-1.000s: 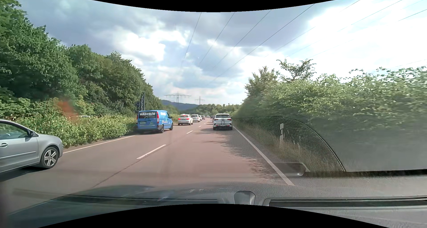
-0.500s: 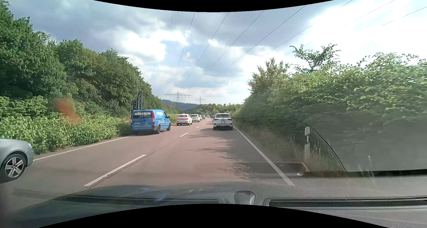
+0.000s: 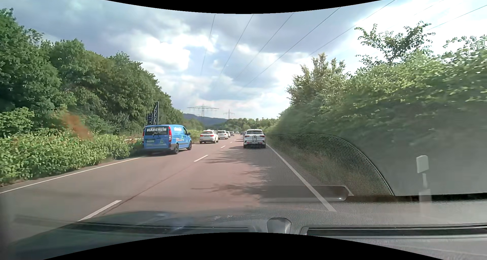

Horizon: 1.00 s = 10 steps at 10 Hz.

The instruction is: Follow the waypoints while adhering to traffic rules and regulations

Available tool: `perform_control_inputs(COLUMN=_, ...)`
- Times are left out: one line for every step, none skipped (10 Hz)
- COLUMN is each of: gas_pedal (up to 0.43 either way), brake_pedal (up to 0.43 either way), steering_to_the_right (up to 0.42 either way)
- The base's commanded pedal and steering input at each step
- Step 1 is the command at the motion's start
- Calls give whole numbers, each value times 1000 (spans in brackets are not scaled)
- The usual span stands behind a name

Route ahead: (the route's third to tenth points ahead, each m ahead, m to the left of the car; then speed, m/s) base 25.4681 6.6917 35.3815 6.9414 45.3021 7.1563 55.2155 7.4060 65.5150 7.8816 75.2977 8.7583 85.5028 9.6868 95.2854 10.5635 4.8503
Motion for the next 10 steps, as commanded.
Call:
perform_control_inputs(gas_pedal=28, brake_pedal=0, steering_to_the_right=-6)
perform_control_inputs(gas_pedal=28, brake_pedal=0, steering_to_the_right=-6)
perform_control_inputs(gas_pedal=28, brake_pedal=0, steering_to_the_right=-6)
perform_control_inputs(gas_pedal=28, brake_pedal=0, steering_to_the_right=-5)
perform_control_inputs(gas_pedal=39, brake_pedal=0, steering_to_the_right=-2)
perform_control_inputs(gas_pedal=39, brake_pedal=0, steering_to_the_right=-1)
perform_control_inputs(gas_pedal=39, brake_pedal=0, steering_to_the_right=-1)
perform_control_inputs(gas_pedal=47, brake_pedal=0, steering_to_the_right=-1)
perform_control_inputs(gas_pedal=67, brake_pedal=0, steering_to_the_right=-2)
perform_control_inputs(gas_pedal=87, brake_pedal=0, steering_to_the_right=-4)
